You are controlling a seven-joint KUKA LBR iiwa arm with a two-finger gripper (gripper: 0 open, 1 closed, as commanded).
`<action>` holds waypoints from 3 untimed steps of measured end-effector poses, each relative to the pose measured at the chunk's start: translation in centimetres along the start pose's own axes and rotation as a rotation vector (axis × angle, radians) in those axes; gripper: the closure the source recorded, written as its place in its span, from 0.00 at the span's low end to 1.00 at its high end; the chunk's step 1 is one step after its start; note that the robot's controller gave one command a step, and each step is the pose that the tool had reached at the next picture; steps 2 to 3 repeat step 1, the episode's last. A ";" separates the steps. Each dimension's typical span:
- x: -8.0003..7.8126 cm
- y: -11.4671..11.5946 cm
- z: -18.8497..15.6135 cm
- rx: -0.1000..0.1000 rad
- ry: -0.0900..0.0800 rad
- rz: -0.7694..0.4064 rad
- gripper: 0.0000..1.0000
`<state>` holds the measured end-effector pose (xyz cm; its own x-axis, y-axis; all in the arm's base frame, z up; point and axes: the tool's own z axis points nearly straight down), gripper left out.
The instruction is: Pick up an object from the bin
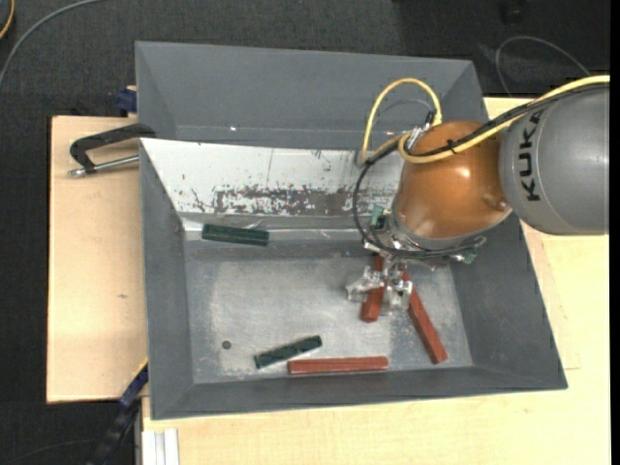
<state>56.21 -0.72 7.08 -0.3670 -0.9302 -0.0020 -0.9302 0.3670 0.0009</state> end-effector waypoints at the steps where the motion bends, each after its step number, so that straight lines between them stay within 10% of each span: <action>1: -0.4 1.3 -14.8 0.013 -0.005 -0.046 1.00; 3: -0.4 1.3 -14.8 0.013 -0.005 -0.046 1.00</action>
Offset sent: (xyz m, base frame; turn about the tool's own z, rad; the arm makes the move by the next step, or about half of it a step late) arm -0.0132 0.0072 0.1423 -0.0488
